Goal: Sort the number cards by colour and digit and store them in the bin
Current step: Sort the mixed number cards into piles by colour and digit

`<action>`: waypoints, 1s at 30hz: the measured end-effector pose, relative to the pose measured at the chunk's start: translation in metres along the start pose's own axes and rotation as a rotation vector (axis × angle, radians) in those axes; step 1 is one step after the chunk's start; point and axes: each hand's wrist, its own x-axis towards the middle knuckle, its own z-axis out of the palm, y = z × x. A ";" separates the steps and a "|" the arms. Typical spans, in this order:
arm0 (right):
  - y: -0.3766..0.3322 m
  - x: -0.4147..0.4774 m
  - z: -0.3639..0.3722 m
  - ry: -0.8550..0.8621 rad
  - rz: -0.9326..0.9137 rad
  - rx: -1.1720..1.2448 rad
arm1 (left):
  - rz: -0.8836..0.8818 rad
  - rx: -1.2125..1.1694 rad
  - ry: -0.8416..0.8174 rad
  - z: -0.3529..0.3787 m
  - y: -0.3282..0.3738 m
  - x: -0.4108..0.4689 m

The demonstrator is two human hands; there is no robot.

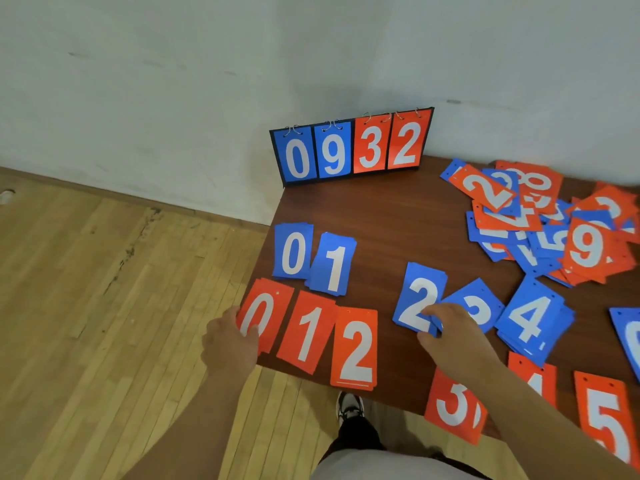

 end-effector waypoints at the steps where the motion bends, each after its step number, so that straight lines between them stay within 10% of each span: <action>1: 0.000 0.000 -0.001 0.009 -0.003 0.002 | 0.035 0.026 0.020 -0.001 0.003 -0.002; 15: 0.071 -0.008 -0.056 0.149 0.164 0.067 | 0.577 0.179 -0.041 0.036 0.148 -0.053; 30: 0.211 0.070 -0.182 0.209 0.383 0.107 | 0.710 0.255 -0.191 0.106 0.386 -0.089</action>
